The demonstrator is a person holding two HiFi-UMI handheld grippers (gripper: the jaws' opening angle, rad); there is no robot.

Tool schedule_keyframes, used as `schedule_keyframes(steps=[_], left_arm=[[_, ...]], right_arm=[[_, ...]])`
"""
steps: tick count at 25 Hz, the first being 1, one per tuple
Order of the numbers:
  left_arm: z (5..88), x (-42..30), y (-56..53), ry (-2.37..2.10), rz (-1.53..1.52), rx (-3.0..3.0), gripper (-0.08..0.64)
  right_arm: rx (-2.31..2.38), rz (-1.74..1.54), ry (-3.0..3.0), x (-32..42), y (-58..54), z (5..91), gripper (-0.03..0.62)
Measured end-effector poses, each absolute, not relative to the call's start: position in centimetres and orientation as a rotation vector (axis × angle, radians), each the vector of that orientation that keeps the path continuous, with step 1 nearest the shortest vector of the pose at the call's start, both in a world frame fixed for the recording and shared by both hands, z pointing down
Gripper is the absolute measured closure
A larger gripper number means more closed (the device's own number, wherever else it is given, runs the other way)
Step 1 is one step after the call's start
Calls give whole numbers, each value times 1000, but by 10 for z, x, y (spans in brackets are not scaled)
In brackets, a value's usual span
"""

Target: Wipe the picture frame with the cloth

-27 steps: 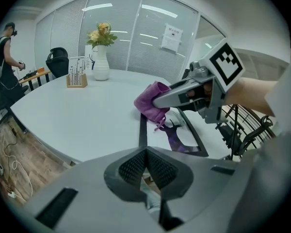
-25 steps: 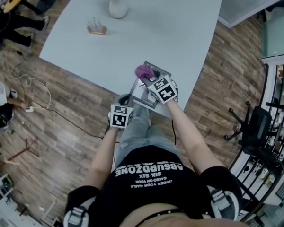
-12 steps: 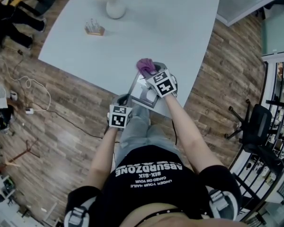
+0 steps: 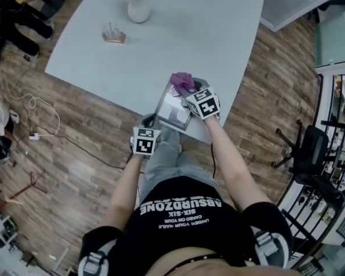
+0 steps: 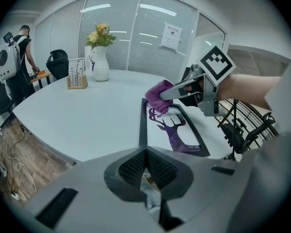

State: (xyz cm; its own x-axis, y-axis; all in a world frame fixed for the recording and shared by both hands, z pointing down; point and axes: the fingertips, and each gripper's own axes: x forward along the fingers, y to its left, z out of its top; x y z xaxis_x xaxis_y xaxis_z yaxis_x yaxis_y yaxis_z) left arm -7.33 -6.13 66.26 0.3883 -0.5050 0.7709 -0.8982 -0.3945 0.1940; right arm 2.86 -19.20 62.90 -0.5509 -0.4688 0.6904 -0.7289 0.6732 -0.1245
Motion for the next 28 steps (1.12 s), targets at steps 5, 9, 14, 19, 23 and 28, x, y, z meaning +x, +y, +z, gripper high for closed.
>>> schedule_keyframes(steps=[5,9,14,19,23,28], left_arm=[[663,-75,-61,-1204,817,2040,545],[663,-75,-62,-1189,789,2034,546],[663,-76,-63,-1175,768,2029,546],[664,-77,-63,-1172,739,2023,546],[664,-77,-62,-1178,737,2025,546],[664,-77,-61,-1183,738,2026,546]], right_arm=[[919,549,-2242,41,-187,630,443],[930,555,-2245,43,-187,631,443],[935,562,-2241,40,-185,632,446],[930,577,-2250,39,-182,631,449],[910,580,-2249,35,-174,633,451],[889,583,-2263,29,-161,633,451]])
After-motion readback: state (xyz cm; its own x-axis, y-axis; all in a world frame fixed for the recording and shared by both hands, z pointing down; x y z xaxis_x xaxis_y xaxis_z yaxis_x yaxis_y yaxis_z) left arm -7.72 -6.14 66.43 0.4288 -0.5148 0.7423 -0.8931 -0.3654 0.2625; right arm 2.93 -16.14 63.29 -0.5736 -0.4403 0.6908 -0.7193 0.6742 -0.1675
